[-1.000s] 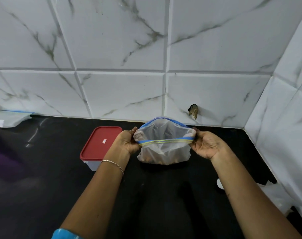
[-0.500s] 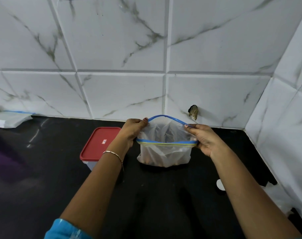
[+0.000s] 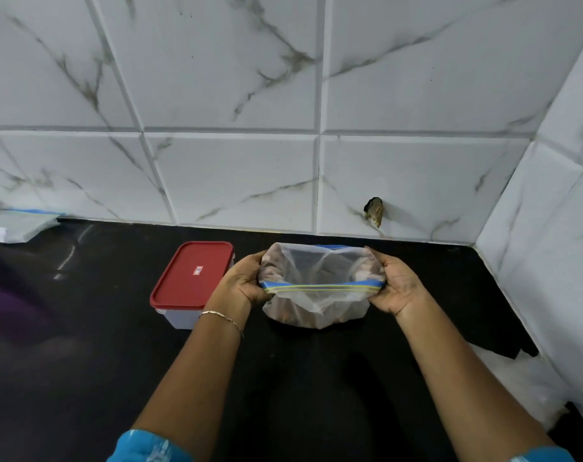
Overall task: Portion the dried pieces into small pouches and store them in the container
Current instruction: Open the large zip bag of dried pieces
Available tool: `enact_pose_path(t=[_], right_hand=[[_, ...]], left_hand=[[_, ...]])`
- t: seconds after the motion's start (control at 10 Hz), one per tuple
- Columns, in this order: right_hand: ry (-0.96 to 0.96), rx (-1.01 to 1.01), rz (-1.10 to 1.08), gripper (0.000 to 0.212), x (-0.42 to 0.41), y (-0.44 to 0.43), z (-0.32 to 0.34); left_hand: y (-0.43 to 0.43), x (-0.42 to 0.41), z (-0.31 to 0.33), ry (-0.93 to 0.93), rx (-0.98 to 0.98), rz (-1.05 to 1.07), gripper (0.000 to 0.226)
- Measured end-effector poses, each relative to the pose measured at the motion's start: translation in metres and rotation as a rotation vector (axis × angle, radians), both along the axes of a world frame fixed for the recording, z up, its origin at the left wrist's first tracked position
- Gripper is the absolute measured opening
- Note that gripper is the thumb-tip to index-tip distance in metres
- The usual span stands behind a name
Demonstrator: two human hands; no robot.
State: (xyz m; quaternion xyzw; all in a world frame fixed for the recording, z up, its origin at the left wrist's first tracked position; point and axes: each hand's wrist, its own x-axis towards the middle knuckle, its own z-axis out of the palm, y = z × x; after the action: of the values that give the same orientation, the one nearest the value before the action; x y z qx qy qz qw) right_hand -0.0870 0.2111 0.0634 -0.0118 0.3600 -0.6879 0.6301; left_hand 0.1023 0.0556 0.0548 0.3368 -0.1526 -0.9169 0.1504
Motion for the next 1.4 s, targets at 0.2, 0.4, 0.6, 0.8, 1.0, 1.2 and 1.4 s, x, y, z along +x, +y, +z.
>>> enact_pose_path(t=[0.2, 0.4, 0.6, 0.8, 1.0, 1.2, 1.4], right_hand=[[-0.158, -0.246, -0.055, 0.051, 0.007, 0.001, -0.024], [0.064, -0.126, -0.153, 0.018, 0.004, 0.011, -0.026], [0.517, 0.281, -0.229, 0.016, 0.011, 0.021, -0.025], [0.535, 0.267, -0.303, 0.029, 0.03, 0.035, -0.013], [0.718, 0.31, -0.277, 0.008, 0.047, 0.047, -0.008], [0.456, 0.237, -0.357, 0.011, 0.033, 0.033, 0.008], [0.337, 0.046, -0.367, 0.013, 0.009, 0.008, 0.028]], left_hand=[[0.007, 0.009, -0.026, 0.05, 0.1, 0.073, 0.019], [0.024, 0.004, -0.013, 0.168, -0.125, 0.221, 0.032], [0.039, 0.023, -0.011, -0.084, -0.494, 0.214, 0.017], [0.056, 0.036, -0.021, -0.356, -0.719, 0.154, 0.071], [0.07, 0.035, -0.012, -0.357, -0.741, 0.167, 0.028], [0.054, 0.028, 0.004, -0.254, -0.591, 0.277, 0.013], [0.027, 0.008, 0.026, -0.092, -0.447, 0.383, 0.014]])
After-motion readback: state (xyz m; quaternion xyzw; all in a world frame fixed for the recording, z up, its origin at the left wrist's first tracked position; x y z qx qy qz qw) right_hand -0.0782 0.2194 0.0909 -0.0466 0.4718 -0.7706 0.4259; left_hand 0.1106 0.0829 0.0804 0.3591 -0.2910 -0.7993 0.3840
